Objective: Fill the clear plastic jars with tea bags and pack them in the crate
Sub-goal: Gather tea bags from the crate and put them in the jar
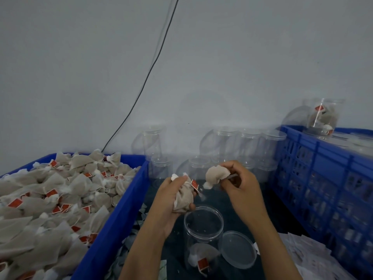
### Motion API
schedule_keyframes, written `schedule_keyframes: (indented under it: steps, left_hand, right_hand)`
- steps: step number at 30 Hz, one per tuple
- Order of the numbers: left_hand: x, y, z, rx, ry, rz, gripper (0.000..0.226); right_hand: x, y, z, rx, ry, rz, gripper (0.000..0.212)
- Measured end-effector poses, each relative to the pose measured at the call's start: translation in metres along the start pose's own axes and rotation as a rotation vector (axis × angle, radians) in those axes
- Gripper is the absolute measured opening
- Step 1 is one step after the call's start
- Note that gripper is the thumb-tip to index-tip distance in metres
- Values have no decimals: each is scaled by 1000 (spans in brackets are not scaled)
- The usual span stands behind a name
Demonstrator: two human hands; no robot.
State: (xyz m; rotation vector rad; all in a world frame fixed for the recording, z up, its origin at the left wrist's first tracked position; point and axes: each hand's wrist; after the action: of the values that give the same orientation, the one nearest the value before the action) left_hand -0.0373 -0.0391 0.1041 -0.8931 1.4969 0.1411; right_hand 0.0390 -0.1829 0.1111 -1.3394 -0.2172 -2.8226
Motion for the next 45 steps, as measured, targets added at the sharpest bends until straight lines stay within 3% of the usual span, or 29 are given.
schedule_keyframes:
  steps: [5, 10, 15, 19, 23, 30, 33, 39, 45]
  left_hand:
    - [2, 9, -3, -4, 23, -80, 31]
    - [-3, 12, -6, 133, 50, -132, 24]
    - [-3, 18, 0, 221, 125, -185, 30]
    - [1, 21, 5, 275, 178, -218, 31]
    - [1, 22, 7, 369, 202, -124, 28]
    - [4, 16, 6, 332, 176, -96, 38]
    - [3, 17, 7, 277, 169, -150, 33]
    - [2, 18, 7, 214, 216, -193, 44]
    - [-1, 21, 10, 133, 230, -350, 23]
  right_hand:
    - [2, 9, -3, 220, 79, -148, 36]
    - [1, 10, -7, 533, 122, -306, 38]
    - [2, 2, -10, 370, 37, -130, 27]
    - [1, -4, -12, 455, 6, -76, 28]
    - [-6, -5, -13, 550, 83, -151, 48]
    - [-13, -7, -11, 279, 21, -152, 14]
    - [-15, 2, -5, 228, -67, -164, 14]
    - [-13, 11, -2, 203, -138, -230, 9]
    - [-7, 21, 1, 8, -337, 33, 9]
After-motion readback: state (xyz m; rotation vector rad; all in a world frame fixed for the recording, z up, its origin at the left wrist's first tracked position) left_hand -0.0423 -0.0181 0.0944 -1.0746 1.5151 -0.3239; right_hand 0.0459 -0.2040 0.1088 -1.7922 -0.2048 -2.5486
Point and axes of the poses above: each hand's wrist, its own z-axis towards the middle knuckle, its own y-axis out of the back of the hand, x = y × z, and after that the axes turned 10 degrees about -x, right-handed
